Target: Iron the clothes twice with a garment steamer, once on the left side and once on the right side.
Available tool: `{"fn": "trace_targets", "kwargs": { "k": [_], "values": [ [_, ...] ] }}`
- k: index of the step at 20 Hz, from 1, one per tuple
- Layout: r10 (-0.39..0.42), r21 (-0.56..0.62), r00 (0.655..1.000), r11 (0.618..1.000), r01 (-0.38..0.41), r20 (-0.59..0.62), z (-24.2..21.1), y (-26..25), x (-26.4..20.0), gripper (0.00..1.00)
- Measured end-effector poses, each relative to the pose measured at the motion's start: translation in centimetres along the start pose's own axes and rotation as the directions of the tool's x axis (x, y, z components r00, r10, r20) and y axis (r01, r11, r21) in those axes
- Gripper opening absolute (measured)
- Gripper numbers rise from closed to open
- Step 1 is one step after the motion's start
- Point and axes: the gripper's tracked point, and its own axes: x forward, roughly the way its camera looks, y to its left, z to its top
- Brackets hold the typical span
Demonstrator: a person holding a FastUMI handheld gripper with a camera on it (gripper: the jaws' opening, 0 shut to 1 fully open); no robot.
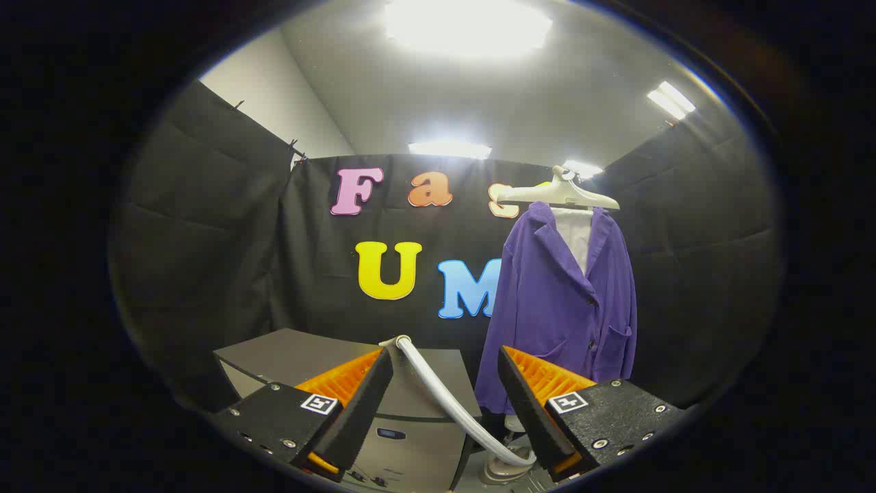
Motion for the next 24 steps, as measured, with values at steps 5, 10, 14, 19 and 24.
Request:
{"fn": "trace_targets", "kwargs": {
  "k": [5,10,14,19,24],
  "values": [
    [0.054,-0.007,0.998,0.998,-0.055,-0.026,0.6,-1.1,-1.4,0.95],
    [0.093,0.008,0.995,0.996,-0.093,-0.021,2.4,-2.1,-2.9,0.95],
    [0.130,-0.015,0.992,0.991,-0.130,-0.008,3.0,-3.3,-4.5,0.95],
    [0.193,-0.032,0.981,0.981,-0.193,-0.023,2.9,-4.0,-7.3,0.95],
    [0.226,0.051,0.973,0.973,-0.224,-0.043,4.0,-4.0,-7.1,0.95]
  ]
}}
